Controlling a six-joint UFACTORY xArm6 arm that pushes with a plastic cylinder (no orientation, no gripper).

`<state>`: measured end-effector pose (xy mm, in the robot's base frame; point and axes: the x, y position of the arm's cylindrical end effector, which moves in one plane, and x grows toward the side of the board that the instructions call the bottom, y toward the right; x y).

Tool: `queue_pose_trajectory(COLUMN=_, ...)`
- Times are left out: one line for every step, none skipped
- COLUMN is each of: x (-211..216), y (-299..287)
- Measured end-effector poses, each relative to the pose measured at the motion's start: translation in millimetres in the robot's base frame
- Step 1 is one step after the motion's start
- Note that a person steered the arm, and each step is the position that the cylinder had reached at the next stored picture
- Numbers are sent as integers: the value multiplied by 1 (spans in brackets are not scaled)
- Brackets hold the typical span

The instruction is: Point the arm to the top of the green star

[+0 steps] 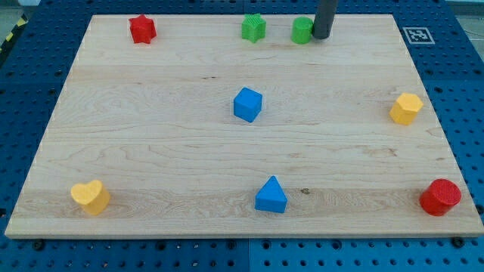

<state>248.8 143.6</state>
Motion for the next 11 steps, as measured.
queue_pose_trajectory(x=0, y=0)
queue_pose_trajectory(x=-8, y=-9)
queue_pose_trajectory(x=-10, y=-11)
queue_pose_trajectory(x=-10, y=-35)
queue_pose_trajectory(x=-19, y=-54)
queue_pose_trajectory(x=-20, y=-54)
queue_pose_trajectory(x=-20, y=-54)
queue_pose_trajectory(x=-42, y=-54)
queue_pose_trajectory(x=-56, y=-55)
queue_pose_trajectory(x=-57, y=-55)
queue_pose_trajectory(x=-57, y=-79)
